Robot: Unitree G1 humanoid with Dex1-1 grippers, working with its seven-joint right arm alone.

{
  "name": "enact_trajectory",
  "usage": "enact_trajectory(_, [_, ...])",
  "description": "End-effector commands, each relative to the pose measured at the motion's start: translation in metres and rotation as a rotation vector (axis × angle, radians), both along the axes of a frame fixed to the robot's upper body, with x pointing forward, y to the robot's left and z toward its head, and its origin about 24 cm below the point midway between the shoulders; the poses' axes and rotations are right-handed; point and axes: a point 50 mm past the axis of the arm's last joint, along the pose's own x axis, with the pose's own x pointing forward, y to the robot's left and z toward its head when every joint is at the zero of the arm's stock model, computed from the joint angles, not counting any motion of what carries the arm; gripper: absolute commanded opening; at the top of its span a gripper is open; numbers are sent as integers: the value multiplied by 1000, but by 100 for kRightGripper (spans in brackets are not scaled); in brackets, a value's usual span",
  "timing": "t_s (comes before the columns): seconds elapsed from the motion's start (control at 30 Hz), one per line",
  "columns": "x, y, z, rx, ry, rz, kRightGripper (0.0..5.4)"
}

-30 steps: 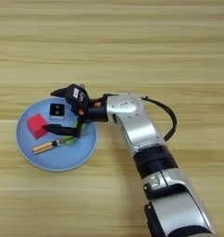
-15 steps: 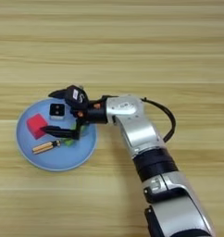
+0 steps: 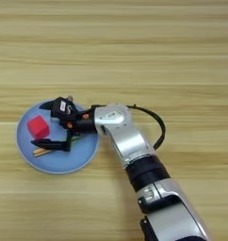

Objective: Move the objects on the table

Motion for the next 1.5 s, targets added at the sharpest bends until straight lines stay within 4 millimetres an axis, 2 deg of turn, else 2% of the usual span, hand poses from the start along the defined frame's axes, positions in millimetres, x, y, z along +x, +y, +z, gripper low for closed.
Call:
enact_trajectory(0.03, [14, 8, 24, 24, -105, -38, 538])
enact_trajectory(0.27, [20, 13, 21, 23, -100, -94, 538])
enact_trajectory(1.03, [22, 11, 14, -8, -83, -102, 315])
enact_trajectory(1.3, [22, 12, 15, 4, -85, -105, 315])
enact_trajectory(1.5, [24, 13, 27, 61, -88, -114, 315])
